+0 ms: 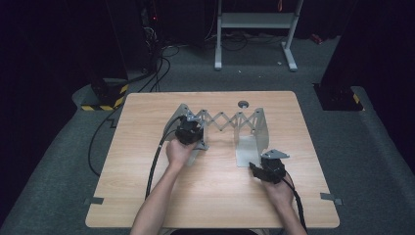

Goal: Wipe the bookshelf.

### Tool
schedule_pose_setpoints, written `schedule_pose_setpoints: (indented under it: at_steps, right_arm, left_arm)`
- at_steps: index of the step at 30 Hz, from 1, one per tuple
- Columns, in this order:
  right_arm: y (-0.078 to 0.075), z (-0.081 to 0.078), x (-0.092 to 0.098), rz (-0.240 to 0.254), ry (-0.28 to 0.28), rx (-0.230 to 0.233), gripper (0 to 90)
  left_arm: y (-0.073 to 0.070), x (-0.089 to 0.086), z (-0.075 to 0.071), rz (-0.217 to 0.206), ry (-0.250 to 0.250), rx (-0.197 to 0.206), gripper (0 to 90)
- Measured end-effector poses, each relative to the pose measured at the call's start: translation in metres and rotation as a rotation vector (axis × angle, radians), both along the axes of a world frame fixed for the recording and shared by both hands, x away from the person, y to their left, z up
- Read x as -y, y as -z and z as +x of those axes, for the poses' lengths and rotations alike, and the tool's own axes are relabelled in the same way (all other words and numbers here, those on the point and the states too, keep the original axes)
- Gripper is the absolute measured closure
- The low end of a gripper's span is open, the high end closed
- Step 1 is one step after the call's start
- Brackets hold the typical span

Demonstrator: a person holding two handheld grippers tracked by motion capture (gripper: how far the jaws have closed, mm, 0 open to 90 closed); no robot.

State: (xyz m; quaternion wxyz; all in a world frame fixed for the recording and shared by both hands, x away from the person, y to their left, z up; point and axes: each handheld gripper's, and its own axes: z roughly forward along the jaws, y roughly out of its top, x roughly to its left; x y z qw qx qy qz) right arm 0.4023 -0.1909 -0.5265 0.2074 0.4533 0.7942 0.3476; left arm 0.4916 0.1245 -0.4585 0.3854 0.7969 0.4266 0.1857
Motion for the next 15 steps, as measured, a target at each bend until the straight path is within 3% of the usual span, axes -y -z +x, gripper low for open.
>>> schedule_pose_setpoints:
  at_steps: [15]
  right_arm:
    - [0.0,0.0,0.0,-0.001,0.0,0.0,45.2]
  left_arm:
    - [-0.046,-0.008,-0.024,-0.06,0.028,0.133,79.7]
